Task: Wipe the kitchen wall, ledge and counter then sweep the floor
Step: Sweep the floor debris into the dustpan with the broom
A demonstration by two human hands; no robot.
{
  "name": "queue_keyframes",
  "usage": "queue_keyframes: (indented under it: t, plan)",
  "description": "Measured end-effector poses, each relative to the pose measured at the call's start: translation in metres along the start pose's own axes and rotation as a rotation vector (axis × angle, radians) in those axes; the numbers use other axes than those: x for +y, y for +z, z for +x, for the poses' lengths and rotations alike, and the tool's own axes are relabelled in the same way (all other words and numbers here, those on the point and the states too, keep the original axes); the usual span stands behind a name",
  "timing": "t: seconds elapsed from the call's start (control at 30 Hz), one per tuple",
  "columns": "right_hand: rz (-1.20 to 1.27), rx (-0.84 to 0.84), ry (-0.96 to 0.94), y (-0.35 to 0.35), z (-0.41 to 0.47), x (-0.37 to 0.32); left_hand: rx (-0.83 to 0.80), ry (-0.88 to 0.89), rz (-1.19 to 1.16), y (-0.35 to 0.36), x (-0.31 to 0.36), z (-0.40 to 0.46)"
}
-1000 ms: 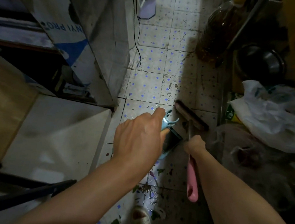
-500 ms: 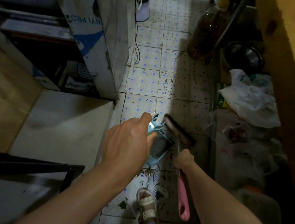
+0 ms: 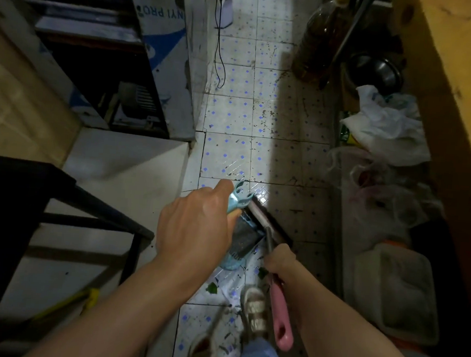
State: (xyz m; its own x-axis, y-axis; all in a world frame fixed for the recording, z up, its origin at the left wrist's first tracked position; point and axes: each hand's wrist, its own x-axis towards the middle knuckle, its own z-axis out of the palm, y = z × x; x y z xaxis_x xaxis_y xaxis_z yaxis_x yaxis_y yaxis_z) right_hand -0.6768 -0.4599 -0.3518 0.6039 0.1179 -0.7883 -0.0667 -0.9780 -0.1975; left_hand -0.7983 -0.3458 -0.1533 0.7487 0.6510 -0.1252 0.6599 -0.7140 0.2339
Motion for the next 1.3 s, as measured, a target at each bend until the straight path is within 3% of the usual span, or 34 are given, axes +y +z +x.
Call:
queue_keyframes:
  t: [0.37,0.77,0.97,1.3]
  plan:
    - [0.048,0.103,0.034,-0.022,-0.005,0.015,-0.025,0.030,-0.008,-0.001,0.020,-0.013]
    - [0.077,0.219,-0.002,-0.091,0.084,0.018,0.022,0.047,-0.048,0.030,0.078,0.039]
    - [0.102,0.198,0.011,-0.088,0.117,0.025,0.060,0.047,-0.047,0.050,0.089,0.050]
    - [-0.010,0.093,0.019,-0.049,0.067,0.051,0.025,0.049,-0.031,0.036,0.074,0.011]
